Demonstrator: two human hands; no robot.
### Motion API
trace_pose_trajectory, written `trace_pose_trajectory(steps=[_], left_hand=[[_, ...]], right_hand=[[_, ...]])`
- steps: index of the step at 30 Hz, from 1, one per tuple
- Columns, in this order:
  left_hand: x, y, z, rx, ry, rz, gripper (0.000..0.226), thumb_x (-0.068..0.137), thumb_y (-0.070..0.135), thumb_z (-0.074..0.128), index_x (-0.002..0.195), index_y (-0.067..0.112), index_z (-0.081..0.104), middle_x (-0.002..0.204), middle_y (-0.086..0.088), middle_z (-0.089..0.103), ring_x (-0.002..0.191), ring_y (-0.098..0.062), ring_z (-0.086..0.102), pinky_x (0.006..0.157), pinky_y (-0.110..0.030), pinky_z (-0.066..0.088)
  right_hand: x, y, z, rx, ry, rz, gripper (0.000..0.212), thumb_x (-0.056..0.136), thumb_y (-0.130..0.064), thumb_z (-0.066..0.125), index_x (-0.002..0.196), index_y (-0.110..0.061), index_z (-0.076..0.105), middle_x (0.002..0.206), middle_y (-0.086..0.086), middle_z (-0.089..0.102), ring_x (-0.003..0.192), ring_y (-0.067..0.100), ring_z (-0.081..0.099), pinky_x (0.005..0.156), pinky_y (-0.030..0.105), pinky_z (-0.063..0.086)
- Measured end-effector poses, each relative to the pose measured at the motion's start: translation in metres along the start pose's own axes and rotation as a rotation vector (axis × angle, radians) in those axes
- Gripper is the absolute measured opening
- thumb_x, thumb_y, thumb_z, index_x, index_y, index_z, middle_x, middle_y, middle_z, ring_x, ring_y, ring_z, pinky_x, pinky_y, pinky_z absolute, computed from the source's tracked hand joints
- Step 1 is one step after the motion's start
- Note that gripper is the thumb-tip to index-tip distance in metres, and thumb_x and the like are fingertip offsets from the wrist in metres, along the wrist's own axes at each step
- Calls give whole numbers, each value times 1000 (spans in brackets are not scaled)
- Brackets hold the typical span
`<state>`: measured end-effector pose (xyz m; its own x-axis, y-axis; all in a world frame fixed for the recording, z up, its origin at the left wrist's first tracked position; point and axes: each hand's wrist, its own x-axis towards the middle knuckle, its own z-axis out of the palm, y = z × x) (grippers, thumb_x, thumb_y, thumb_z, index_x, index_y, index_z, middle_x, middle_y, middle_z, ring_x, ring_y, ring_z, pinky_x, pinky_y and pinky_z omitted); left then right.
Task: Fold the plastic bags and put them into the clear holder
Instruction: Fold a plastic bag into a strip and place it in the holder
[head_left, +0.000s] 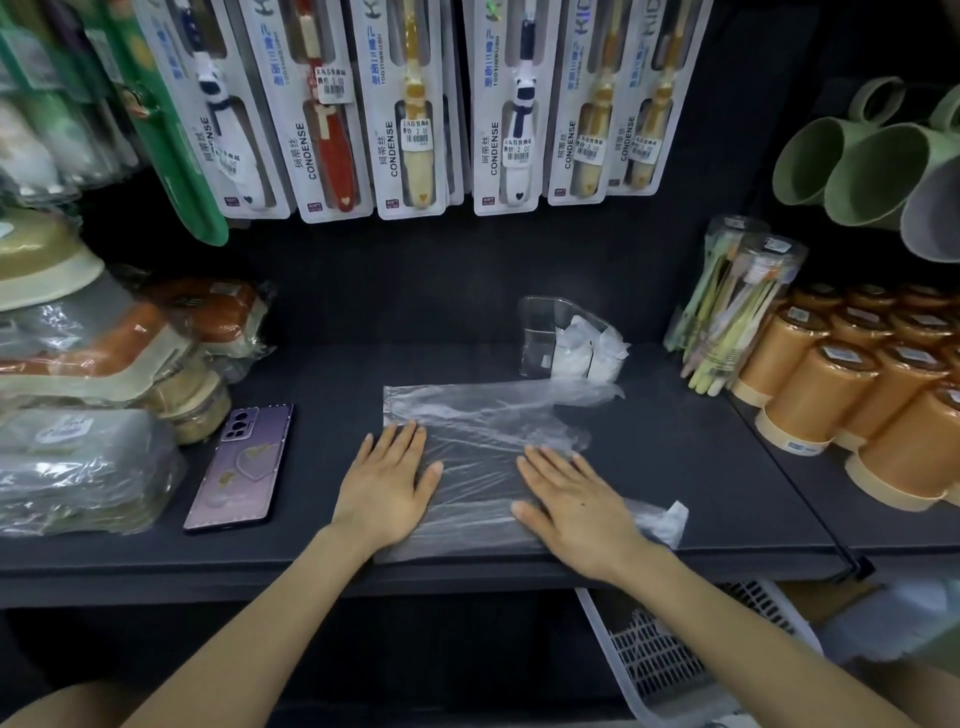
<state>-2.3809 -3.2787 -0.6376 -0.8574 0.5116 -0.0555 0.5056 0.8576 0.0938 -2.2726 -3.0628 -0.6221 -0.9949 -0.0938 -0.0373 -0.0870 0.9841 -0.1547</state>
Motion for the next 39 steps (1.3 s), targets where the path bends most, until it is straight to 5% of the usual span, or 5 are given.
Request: trace_pose_trajectory(steps=[7, 23, 30, 35, 39], left_hand=[[20, -4, -31, -363, 343, -39, 86, 84, 62, 9, 133, 9, 55, 141, -9, 52, 134, -25, 43, 110, -31, 28], [52, -11, -14, -187, 25, -21, 61, 103, 46, 11, 153, 12, 4, 162, -4, -1, 149, -17, -6, 117, -28, -10], [-26, 32, -18, -160, 123, 142, 92, 68, 67, -36, 144, 20, -11, 152, 8, -14, 140, -7, -19, 111, -20, -19], [-37, 18, 1, -110, 31, 103, 99, 56, 70, -44, 142, 27, -19, 153, 8, -21, 141, -9, -24, 113, -25, -20], [-34, 18, 1, -81, -3, 115, 104, 55, 75, -41, 143, 26, -17, 151, 9, -22, 143, -8, -22, 115, -26, -17]], right_hand=[[67, -15, -28, 45, 219, 10, 86, 90, -62, -4, 150, -7, 24, 158, 11, 20, 147, 20, 15, 115, 24, -5], [69, 39, -25, 83, 119, 148, 70, 98, -55, 7, 152, -13, 21, 160, 3, 14, 148, 15, 7, 118, 26, -2], [14, -28, 0, -13, 139, -70, 75, 100, -50, 0, 138, -6, 49, 144, 10, 48, 137, 23, 39, 119, 38, 13], [-2, 18, 9, -41, 20, 63, 99, 70, -67, -34, 153, -22, -2, 161, -1, -4, 147, 14, -11, 116, 36, -18], [-19, 31, -6, -14, 184, 85, 90, 88, -68, -11, 149, -17, 32, 154, 12, 30, 145, 31, 22, 118, 40, -1]])
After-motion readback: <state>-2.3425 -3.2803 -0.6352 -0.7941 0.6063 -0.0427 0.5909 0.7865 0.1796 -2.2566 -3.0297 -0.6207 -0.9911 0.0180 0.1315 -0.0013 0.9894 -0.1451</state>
